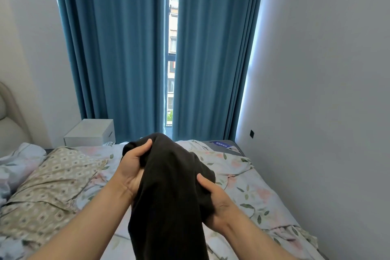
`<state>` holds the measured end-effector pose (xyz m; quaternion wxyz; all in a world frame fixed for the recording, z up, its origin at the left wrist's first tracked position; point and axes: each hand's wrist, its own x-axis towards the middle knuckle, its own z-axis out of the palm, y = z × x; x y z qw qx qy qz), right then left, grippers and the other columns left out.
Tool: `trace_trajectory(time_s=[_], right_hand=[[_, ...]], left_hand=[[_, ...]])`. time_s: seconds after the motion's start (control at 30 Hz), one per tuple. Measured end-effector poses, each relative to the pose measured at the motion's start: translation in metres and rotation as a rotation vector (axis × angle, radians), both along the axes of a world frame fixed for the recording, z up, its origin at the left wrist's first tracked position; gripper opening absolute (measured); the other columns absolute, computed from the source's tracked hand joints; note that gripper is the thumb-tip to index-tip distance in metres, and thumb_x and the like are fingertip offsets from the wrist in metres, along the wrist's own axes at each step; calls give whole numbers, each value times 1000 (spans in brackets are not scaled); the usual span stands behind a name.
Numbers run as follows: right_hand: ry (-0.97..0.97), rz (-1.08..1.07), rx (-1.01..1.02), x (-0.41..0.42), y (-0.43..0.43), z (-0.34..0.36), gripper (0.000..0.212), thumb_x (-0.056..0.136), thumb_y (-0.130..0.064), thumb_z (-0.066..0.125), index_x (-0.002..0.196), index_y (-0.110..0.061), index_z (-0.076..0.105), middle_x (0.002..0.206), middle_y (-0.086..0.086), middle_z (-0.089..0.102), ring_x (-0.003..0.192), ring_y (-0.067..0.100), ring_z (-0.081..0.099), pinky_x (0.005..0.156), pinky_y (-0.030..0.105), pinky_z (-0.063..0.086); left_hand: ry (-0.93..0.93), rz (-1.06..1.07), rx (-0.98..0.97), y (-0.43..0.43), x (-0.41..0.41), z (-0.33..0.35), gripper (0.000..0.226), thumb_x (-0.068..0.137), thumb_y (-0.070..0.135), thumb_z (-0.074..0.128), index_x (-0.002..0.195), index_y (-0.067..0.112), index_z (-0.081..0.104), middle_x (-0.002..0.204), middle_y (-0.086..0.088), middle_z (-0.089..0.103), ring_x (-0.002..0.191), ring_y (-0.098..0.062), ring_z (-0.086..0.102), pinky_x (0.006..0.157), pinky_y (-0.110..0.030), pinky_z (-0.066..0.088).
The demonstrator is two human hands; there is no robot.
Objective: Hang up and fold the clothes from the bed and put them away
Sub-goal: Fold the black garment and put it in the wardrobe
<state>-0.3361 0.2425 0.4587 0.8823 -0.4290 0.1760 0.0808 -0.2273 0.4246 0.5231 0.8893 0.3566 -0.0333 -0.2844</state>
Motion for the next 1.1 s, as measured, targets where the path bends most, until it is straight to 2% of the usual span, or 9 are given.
trace_trajectory(time_s=[0.2,0.3,0.43,0.53,0.63,0.73,0.9,1.03,1.1], right_hand=[[-25,-79,-31,15,-10,34,40,74,-13,75,109,7,73,116,28,69,103,41,70,82,49,59],[-51,-78,-55,16,-14,49,33,73,-17,73,96,7,77,111,25,72,93,36,74,70,40,61],[-76,-86,-207,17,-37,74,20,76,-13,73,89,0,80,102,20,75,84,31,75,63,34,60],[-16,-2,-493,26,-52,88,22,92,-12,67,112,-4,72,105,14,76,92,28,75,68,33,61],[68,-2,-773,40,-64,94,41,86,-16,77,122,-5,63,110,12,74,100,30,72,88,43,59],[122,-142,-838,50,-70,96,49,74,-25,88,111,-3,65,102,13,74,90,29,73,76,41,62],[88,-264,-874,64,-65,98,55,75,-39,86,103,1,60,102,10,71,88,26,71,72,37,61],[-74,-64,-792,60,-70,104,70,70,-14,88,129,-20,51,118,11,65,99,26,71,85,39,59],[-111,32,-1034,57,-74,109,71,69,-5,81,131,-24,53,118,8,63,101,25,69,90,37,57]], left_hand=[[-290,-255,608,28,3,-13,44,75,13,80,118,13,69,118,-10,72,105,-28,71,85,-41,51],[-194,-270,627,30,2,-22,56,66,-2,80,120,7,67,117,-16,71,103,-32,71,87,-40,52],[63,-30,317,27,15,-18,38,72,9,71,108,-2,71,106,-24,72,88,-35,72,78,-44,61],[-130,-120,547,25,10,-9,40,69,4,79,108,1,71,105,-21,73,93,-37,73,79,-44,58],[-214,-80,696,24,15,2,39,76,-6,72,115,-1,66,107,-22,73,94,-37,72,80,-43,58],[-152,78,759,23,32,12,32,79,-3,74,109,-2,66,94,-23,74,76,-34,74,62,-40,60],[-239,129,1100,21,54,32,37,74,14,86,102,-2,68,99,-18,73,91,-34,71,91,-48,56],[-361,116,897,31,61,43,79,72,16,88,140,8,48,120,-13,62,98,-27,67,86,-39,56],[-603,40,996,38,60,43,85,67,13,90,141,27,49,122,-4,54,106,-20,62,91,-34,52]])
